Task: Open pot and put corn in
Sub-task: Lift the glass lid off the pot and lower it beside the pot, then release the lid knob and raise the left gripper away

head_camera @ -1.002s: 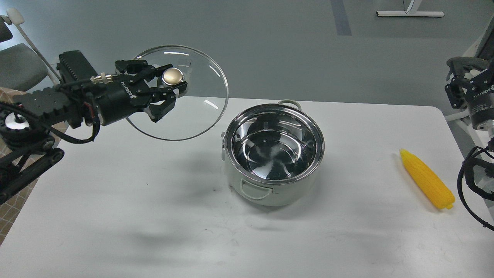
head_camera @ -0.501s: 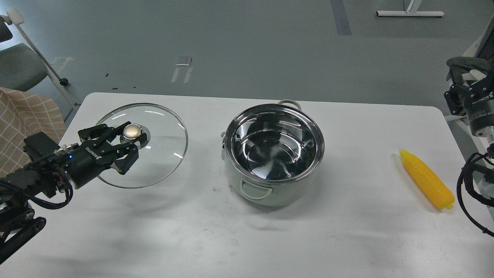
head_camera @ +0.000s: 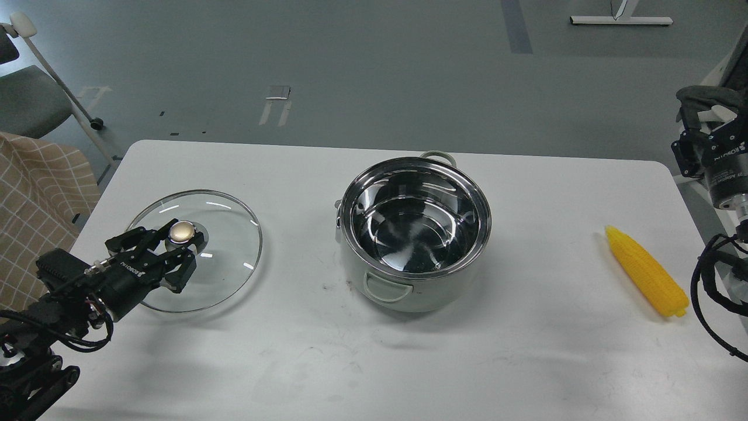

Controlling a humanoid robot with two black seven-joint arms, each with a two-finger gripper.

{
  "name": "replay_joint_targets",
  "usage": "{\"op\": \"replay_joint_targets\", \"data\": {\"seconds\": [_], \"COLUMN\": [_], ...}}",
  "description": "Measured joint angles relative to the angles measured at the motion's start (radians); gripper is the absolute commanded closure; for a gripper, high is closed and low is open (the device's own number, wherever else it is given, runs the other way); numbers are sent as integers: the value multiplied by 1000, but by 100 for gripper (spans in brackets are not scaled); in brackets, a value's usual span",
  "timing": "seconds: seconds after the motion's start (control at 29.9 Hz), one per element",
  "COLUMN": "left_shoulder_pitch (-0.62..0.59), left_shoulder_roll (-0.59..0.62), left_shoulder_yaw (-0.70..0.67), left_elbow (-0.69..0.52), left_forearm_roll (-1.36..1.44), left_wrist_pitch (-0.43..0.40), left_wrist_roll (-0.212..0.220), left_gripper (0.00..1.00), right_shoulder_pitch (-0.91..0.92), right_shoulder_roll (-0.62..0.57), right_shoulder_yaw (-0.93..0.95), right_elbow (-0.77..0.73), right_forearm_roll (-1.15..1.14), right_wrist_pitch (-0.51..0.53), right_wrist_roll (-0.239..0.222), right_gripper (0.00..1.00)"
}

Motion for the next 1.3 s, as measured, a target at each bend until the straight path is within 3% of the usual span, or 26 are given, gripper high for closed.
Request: {"op": "replay_joint_targets", "data": {"seconds": [0.2,0.27,0.6,0.94,1.3], "left_shoulder_pitch": [1,1,1,0,-37], "left_shoulder_roll": [-18,-19,-32,-37,-27], "left_shoulder_yaw": [3,3,3,3,-13], "left_elbow": [28,31,37,42,-2], "left_forearm_roll": [0,0,0,0,-25], "left_wrist_pitch": [1,1,1,2,22], "left_wrist_roll": [-3,-3,-35,-52,-85], "left_gripper": [76,60,43,9,4], "right_shoulder_pitch": [-3,-5,-14,-19,-20], "right_shoulder_roll": [0,0,0,0,-31], "right_shoulder_yaw": [0,2,6,6,10], "right_elbow": [0,0,0,2,14], "right_forearm_roll": [-1,-1,-1,0,-12], "right_wrist_pitch": [0,0,0,0,9], "right_wrist_roll": [0,0,0,0,0], "right_gripper": [0,0,0,0,0]}}
